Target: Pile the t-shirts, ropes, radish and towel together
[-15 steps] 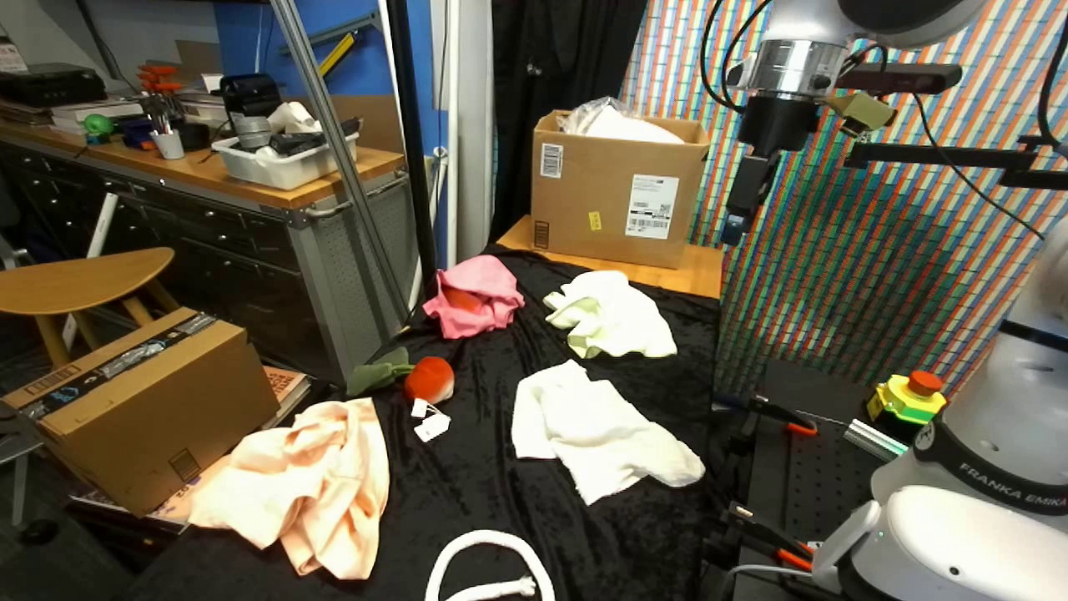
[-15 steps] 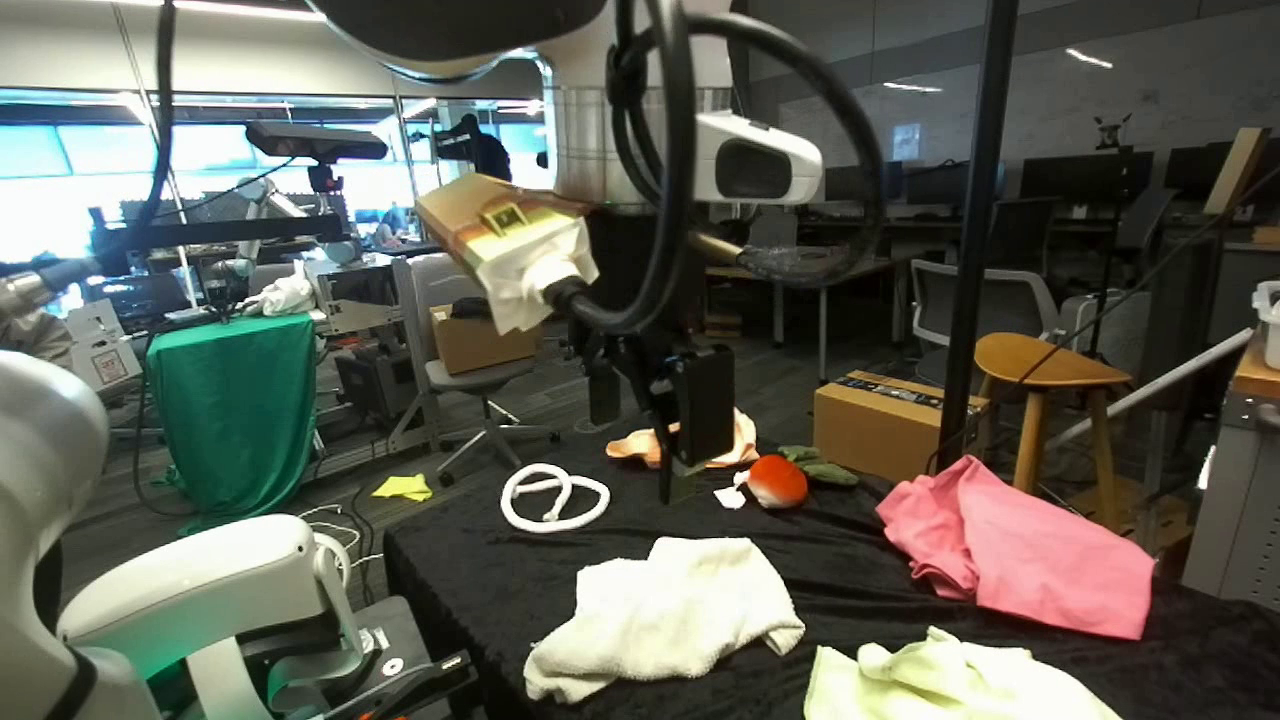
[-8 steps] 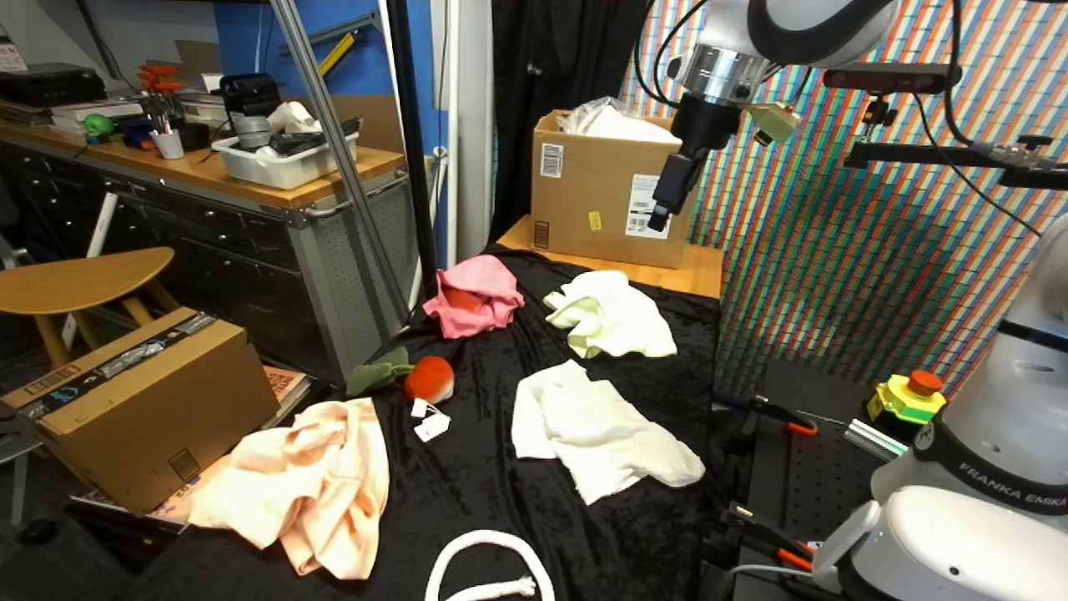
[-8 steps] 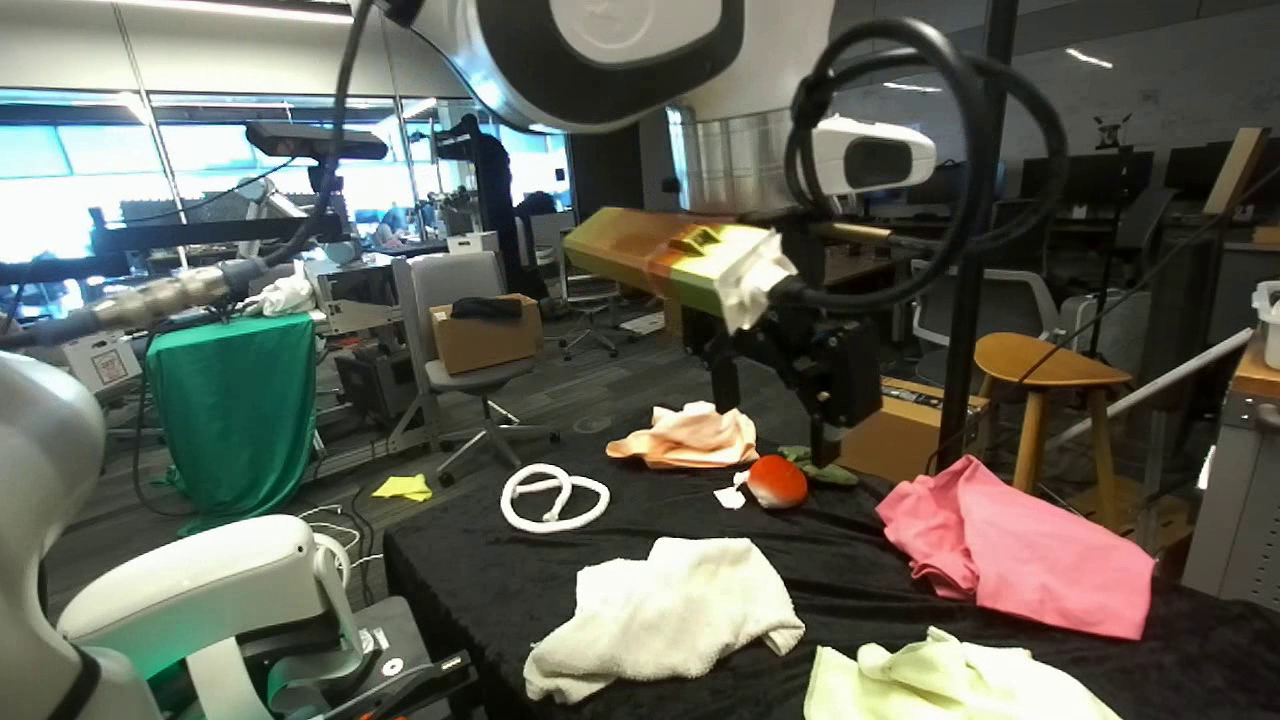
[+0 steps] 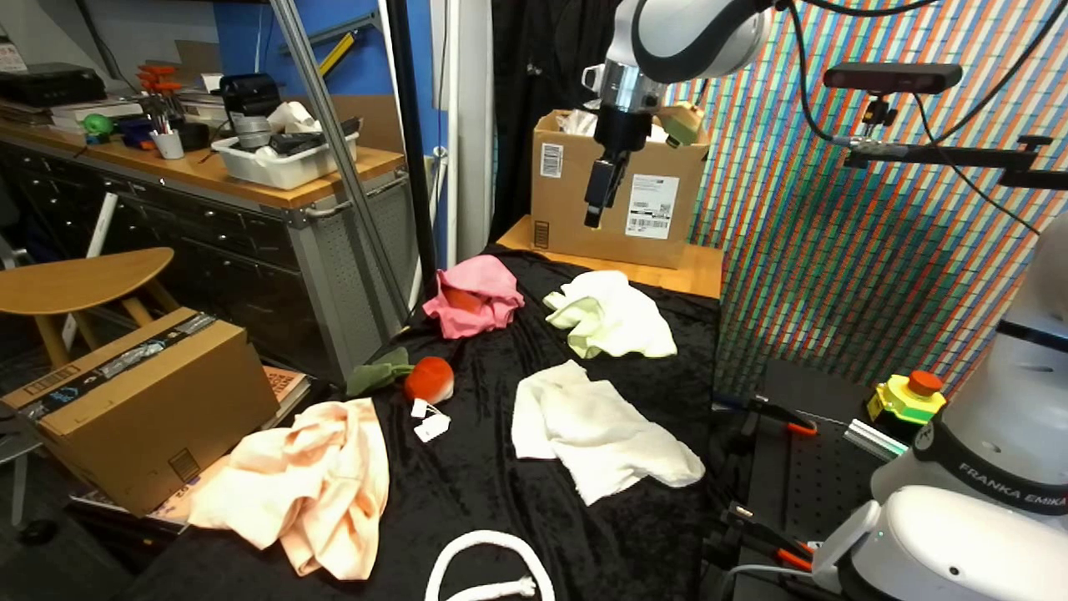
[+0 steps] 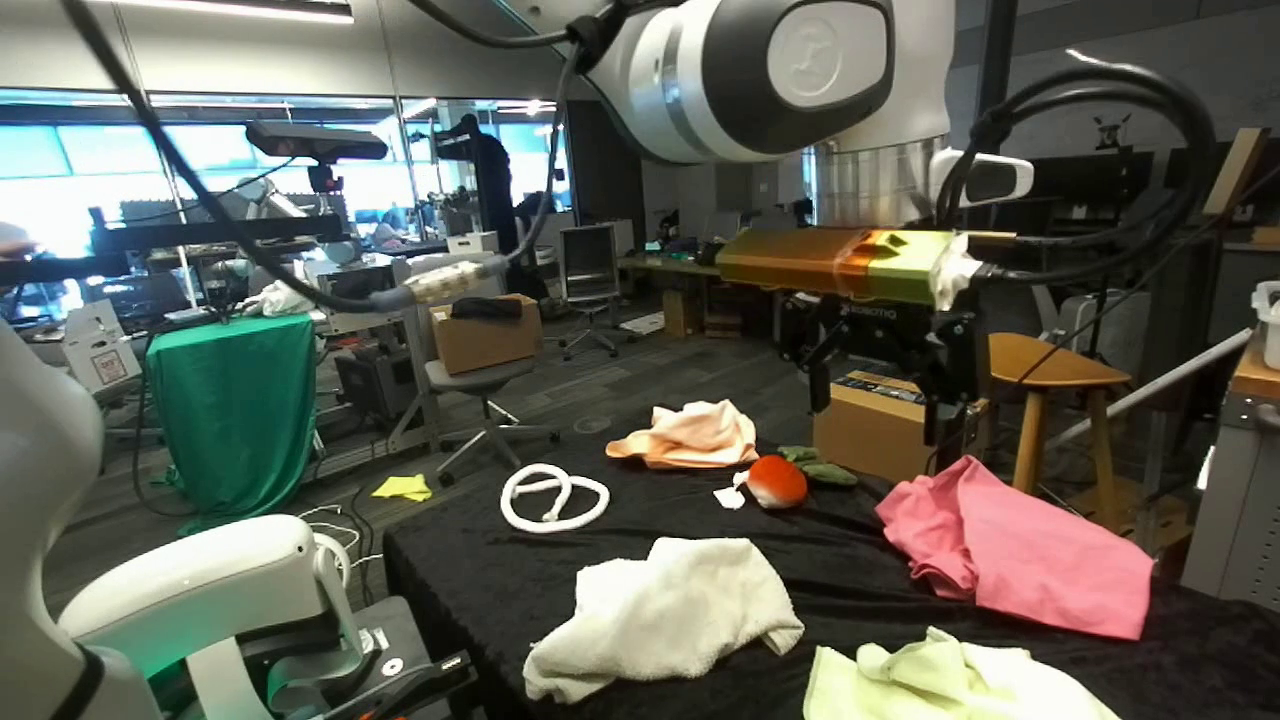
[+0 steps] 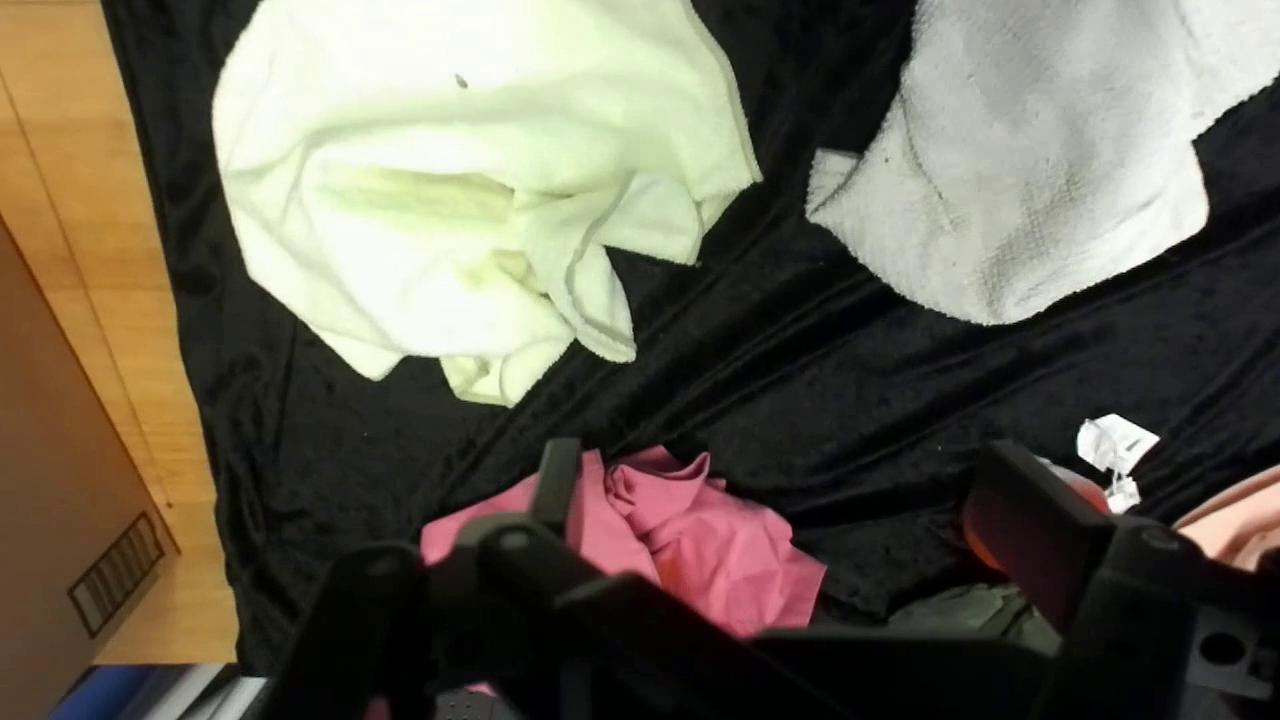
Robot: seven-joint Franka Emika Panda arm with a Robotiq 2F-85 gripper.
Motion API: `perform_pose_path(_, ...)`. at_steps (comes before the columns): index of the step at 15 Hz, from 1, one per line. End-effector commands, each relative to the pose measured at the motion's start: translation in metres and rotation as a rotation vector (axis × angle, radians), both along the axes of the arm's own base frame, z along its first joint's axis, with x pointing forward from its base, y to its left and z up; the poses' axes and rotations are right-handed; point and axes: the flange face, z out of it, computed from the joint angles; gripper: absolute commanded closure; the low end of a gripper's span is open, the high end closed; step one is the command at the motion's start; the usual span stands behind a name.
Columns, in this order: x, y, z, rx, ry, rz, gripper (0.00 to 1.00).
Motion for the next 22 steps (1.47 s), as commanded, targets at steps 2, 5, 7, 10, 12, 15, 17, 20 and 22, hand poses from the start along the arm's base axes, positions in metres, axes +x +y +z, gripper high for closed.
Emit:
perform_pose_path(2, 0.068, 0.022, 0.012, -0.016, 0.043, 0.077, 0.0)
perform_pose_path(5, 0.1, 0.035, 0.012, -0.011, 0.068, 0.113, 0.0)
perform_pose_path(7, 0.121, 0.043, 0.005, -0.014, 0.075, 0.126, 0.0)
perform_pose_path(10, 0.149, 0.049, -0.013, -0.013, 0.064, 0.143, 0.0)
perform_pose_path(12, 0.165, 0.05, -0.03, -0.018, 0.056, 0.144, 0.0)
perform_pose_path(15, 0.183, 0.048, -0.057, -0.015, 0.058, 0.143, 0.0)
perform_pose_path(17, 0.191, 0.043, -0.076, -0.015, 0.063, 0.139, 0.0)
perform_pose_path(20, 0.201, 0.034, -0.102, -0.026, 0.062, 0.136, 0.0)
perform_pose_path(22, 0.206, 0.03, -0.121, -0.036, 0.058, 0.141, 0.0)
